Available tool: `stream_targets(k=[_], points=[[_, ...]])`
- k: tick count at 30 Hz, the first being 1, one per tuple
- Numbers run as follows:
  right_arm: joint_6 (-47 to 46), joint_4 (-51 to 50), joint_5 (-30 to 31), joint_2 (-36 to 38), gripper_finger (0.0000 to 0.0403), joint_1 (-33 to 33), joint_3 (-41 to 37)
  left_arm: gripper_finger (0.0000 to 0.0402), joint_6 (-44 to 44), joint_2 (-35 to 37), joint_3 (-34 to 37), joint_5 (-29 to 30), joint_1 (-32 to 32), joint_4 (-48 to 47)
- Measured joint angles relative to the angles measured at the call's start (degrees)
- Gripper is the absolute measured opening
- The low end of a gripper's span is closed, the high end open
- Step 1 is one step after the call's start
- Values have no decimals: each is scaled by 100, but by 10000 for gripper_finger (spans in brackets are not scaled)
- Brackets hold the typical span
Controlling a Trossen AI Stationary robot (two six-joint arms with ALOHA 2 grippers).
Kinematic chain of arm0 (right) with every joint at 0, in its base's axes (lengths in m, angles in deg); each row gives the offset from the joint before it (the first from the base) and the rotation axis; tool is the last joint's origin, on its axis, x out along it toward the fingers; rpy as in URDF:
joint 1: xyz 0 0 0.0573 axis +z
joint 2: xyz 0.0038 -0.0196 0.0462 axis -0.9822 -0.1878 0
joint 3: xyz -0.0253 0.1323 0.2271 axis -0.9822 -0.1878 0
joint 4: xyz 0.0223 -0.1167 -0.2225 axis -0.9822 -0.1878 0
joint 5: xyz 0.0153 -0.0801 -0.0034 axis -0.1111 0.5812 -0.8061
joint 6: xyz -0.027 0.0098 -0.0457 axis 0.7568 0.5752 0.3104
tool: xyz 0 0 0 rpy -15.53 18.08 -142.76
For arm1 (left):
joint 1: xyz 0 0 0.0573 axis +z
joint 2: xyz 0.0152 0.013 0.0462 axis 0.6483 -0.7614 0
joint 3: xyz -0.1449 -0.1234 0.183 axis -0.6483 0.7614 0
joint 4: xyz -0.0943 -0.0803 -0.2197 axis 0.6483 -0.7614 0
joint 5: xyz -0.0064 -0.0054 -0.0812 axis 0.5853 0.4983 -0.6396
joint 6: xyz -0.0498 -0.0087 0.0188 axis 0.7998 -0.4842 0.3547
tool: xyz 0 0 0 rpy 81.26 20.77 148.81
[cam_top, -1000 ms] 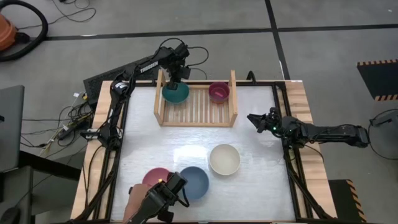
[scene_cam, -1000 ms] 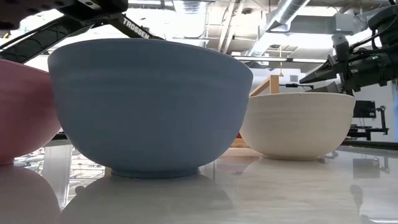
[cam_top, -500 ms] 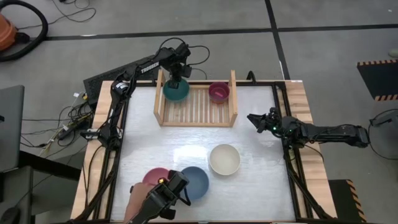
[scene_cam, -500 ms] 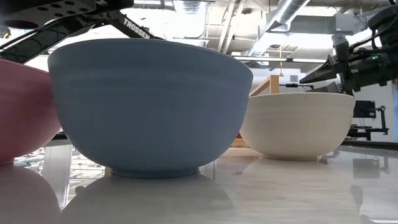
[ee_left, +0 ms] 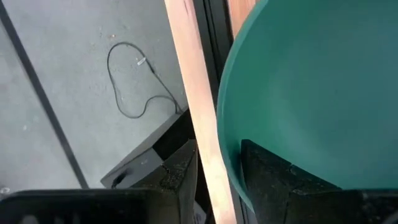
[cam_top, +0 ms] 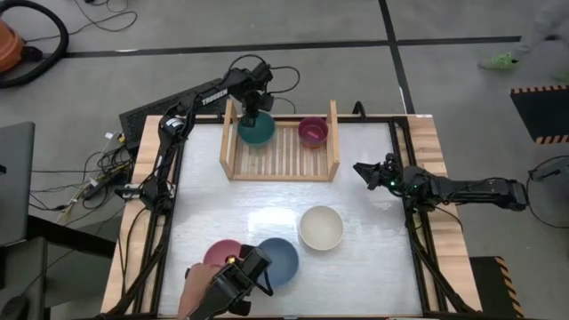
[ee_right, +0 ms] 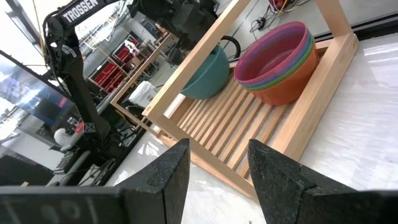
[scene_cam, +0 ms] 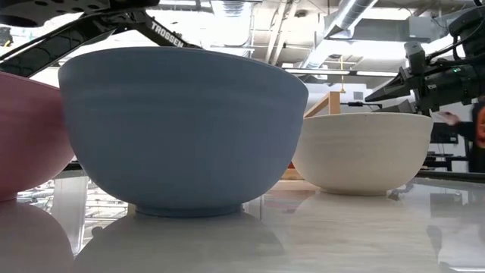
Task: Place and stack bowls onto a shelf
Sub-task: Put the large green bowl on the shelf
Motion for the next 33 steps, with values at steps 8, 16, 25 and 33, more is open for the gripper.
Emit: stream_targets(k=[8,16,25,33], points=[[0,0,-4,0,189,0,0,110,-33,51,-46,413,-11,-252],[50,-1,-7,0,189,0,0,110,-13,233,-50,787,-9,-288],[52,-8,-119,0,189,0,0,110,-10,254,-40,311,-32,-348],[55,-13,-195,-2,189,2,0,138,160,249,-35,241,-56,-438]])
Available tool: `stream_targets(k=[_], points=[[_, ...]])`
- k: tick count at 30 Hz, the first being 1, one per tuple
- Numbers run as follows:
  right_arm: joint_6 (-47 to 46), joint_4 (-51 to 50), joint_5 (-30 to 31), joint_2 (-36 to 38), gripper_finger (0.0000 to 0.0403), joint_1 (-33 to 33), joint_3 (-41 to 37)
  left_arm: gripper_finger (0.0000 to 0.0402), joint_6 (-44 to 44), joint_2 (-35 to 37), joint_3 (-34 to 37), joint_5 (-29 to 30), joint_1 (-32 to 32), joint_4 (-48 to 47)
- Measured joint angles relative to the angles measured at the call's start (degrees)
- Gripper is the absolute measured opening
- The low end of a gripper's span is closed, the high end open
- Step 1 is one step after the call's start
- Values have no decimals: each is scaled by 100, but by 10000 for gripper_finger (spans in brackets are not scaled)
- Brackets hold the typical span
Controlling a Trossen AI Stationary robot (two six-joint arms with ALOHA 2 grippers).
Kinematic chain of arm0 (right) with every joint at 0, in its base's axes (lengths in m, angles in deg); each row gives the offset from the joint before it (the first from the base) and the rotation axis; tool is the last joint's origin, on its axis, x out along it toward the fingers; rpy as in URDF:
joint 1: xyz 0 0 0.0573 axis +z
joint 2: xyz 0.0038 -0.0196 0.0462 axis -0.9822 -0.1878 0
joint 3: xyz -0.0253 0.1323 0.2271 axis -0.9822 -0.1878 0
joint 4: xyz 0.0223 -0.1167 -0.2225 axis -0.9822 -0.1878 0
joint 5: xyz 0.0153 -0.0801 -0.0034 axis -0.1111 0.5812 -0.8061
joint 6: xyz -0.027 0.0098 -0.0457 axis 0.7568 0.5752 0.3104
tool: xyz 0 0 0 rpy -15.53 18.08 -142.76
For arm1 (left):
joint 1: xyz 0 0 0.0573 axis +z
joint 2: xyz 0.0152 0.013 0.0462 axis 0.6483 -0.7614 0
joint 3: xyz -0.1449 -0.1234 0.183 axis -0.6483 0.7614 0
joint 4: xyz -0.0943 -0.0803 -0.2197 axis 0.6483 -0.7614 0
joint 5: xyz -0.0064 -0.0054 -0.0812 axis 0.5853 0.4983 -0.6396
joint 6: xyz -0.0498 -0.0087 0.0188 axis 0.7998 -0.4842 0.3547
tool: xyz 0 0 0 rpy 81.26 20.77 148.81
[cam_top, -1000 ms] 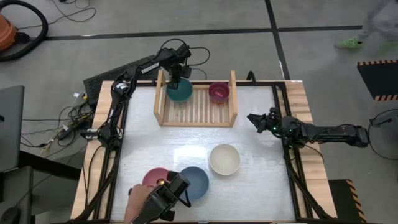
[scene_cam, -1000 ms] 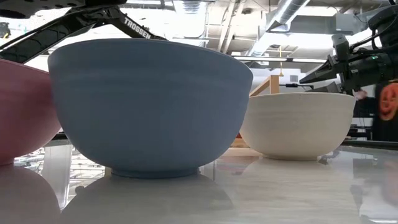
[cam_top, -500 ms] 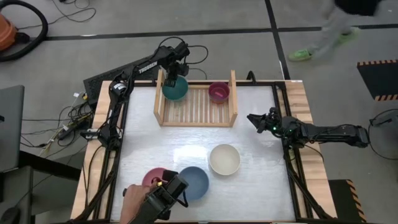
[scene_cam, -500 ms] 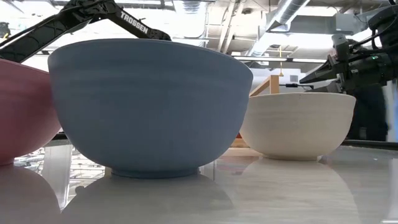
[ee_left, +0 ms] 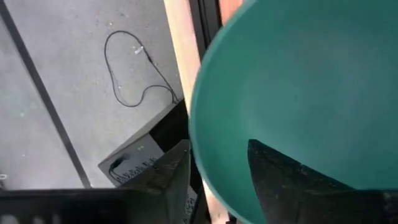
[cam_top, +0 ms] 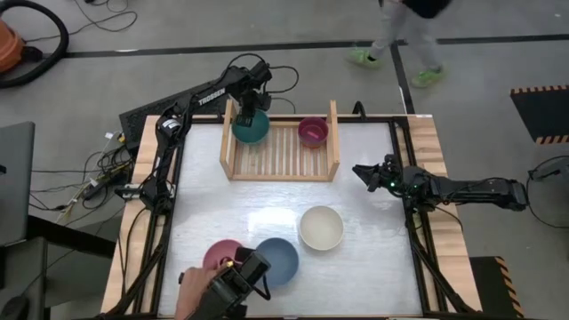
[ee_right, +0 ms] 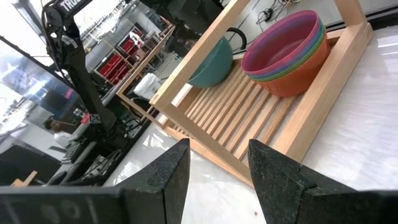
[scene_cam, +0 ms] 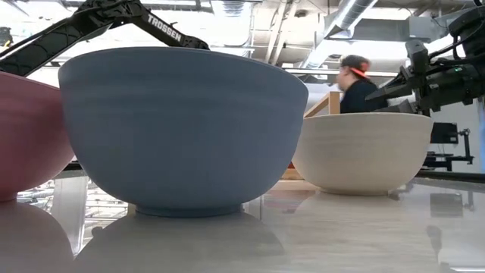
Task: Place and stack bowls onto a shelf
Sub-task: Put the large green bowl on the shelf
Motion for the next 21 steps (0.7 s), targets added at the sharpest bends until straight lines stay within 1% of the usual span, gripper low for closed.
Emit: stream_targets(k=[5,8,12,17,21], points=[[142,-1,-7,1,189,0,0,180,89,-2,0,-43,-93,-55],[151,0,-9,-1,189,0,0,195,87,-2,0,-119,-149,-63],[166,-1,-9,2,189,0,0,198,86,-2,0,-108,-180,-64],[240,-4,-77,0,189,0,0,199,193,-4,0,76,-174,-70],[249,-4,-105,0,189,0,0,207,365,-7,2,-119,-192,-95]])
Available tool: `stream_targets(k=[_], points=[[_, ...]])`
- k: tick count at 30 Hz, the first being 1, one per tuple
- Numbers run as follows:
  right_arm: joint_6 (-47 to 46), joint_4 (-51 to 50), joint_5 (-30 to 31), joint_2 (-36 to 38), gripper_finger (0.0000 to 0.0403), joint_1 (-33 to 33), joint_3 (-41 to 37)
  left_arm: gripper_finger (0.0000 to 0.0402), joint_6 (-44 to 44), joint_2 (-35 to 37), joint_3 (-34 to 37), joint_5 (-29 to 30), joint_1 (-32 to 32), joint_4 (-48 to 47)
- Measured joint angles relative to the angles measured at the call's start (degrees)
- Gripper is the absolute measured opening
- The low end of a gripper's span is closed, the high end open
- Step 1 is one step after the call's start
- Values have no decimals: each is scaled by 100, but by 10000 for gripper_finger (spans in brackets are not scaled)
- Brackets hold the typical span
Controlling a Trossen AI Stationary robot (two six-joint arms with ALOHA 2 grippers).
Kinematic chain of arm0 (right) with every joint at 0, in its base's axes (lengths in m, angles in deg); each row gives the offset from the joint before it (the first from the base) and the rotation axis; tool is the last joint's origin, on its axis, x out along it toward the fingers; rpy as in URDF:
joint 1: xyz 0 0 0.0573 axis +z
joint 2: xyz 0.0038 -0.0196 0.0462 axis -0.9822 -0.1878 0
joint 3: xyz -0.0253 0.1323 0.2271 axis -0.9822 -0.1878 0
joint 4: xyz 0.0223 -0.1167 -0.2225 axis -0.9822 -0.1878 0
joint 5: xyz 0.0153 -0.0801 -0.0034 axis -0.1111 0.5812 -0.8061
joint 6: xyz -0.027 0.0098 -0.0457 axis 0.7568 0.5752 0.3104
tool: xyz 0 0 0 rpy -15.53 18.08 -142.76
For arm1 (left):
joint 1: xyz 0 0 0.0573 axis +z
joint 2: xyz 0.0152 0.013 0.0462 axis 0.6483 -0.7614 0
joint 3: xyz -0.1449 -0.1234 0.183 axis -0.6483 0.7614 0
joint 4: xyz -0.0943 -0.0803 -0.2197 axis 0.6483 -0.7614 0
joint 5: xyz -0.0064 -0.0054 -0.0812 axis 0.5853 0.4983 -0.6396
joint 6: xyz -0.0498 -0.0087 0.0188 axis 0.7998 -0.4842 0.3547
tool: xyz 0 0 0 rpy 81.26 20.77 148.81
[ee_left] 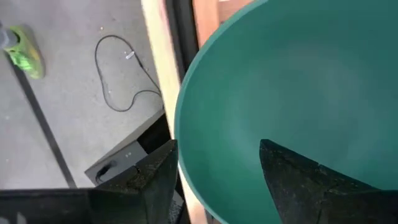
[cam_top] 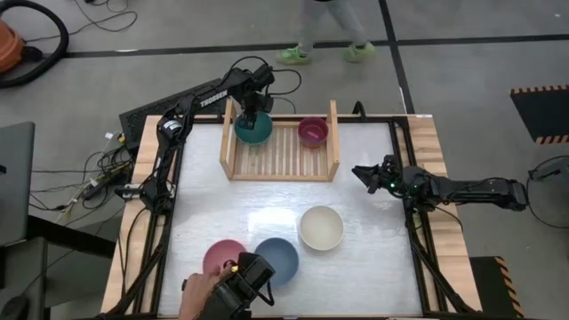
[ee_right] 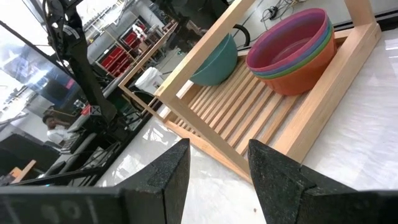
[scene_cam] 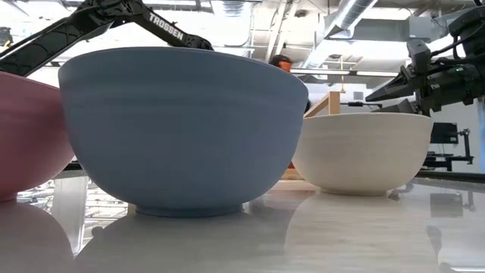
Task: Place and stack bowls onto a shelf
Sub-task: Put the large green bowl on the shelf, then stack the large pink bowl on top of the large green bowl on the shelf
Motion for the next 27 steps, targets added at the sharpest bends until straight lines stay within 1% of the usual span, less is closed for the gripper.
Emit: stream_targets(k=[4,7,11,15,23,27], points=[[3,0,0,1,189,0,0,229,53,0,0,-18,-64,-69],[6,0,0,1,189,0,0,246,79,0,0,216,-112,-75],[46,0,-2,0,189,0,0,263,75,11,-2,350,-138,-34],[45,0,-2,1,189,0,0,267,168,29,-2,610,-145,-38],[46,0,-4,-1,189,0,0,268,510,440,-6,446,-240,-195],[48,-2,-5,-1,189,0,0,268,938,911,-6,419,-412,-401]])
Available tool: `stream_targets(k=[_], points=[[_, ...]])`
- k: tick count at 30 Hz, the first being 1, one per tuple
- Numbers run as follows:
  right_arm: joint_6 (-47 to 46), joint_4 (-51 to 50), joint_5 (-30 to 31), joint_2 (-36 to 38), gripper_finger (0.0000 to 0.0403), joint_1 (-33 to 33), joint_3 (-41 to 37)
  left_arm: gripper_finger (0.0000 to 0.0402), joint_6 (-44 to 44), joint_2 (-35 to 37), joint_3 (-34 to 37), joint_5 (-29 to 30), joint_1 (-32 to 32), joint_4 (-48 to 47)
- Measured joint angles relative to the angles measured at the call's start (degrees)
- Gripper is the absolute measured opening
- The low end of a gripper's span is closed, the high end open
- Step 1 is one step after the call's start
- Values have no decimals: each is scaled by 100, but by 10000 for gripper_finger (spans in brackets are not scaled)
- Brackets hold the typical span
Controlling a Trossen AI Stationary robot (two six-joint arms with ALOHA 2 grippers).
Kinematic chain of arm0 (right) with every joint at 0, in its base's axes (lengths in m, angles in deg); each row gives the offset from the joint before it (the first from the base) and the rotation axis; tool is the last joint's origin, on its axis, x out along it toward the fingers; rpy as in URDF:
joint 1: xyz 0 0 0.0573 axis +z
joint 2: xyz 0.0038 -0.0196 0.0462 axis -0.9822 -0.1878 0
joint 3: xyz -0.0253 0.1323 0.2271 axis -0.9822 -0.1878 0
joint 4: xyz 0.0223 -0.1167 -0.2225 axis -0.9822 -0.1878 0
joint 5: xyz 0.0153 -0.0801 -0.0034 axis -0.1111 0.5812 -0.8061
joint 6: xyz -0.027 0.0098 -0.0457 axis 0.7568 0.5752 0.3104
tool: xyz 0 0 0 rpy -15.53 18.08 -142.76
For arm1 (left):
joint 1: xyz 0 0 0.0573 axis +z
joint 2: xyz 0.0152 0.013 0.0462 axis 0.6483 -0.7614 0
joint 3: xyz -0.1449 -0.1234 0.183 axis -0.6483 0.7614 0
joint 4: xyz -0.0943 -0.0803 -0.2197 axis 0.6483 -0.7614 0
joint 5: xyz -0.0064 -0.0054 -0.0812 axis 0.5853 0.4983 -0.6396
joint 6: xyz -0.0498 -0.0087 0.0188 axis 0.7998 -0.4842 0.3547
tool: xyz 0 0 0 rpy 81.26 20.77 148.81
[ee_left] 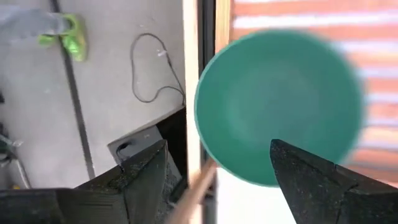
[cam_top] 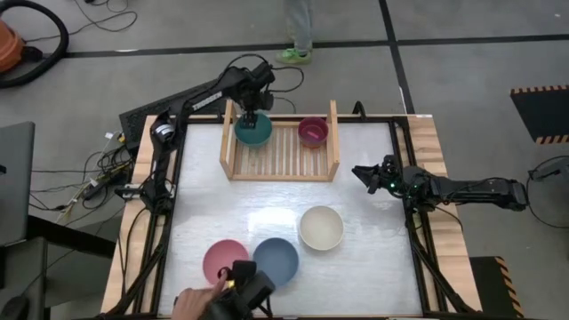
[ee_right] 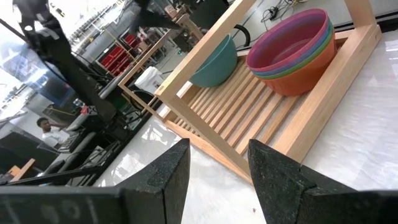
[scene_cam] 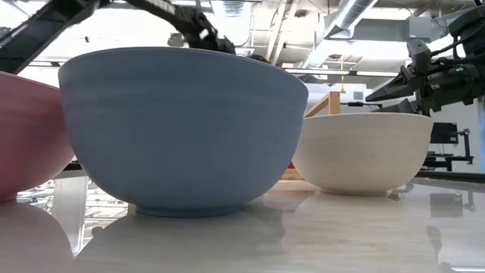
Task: Place and stack bowls onto a shelf
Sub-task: Stack the large pink bowl on top of the large green bowl on the shelf
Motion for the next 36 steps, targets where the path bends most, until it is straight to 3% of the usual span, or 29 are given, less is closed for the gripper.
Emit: stream_targets(k=[6,11,14,25,29,36], points=[[-1,0,0,0,189,0,0,268,1599,843,-4,-313,-621,-695],[0,0,0,0,189,0,0,268,2939,1555,-9,-1720,-1364,-1421],[2,0,0,0,189,0,0,268,3642,1862,-9,-2187,-1942,-1714],[-41,0,2,0,189,2,0,268,5630,2231,203,-1581,-4621,-1949],[-12,0,2,0,189,2,0,268,6424,2214,835,-1558,-5367,-1572],[145,0,2,0,189,2,0,268,7119,2217,2371,-2250,-6409,-286]])
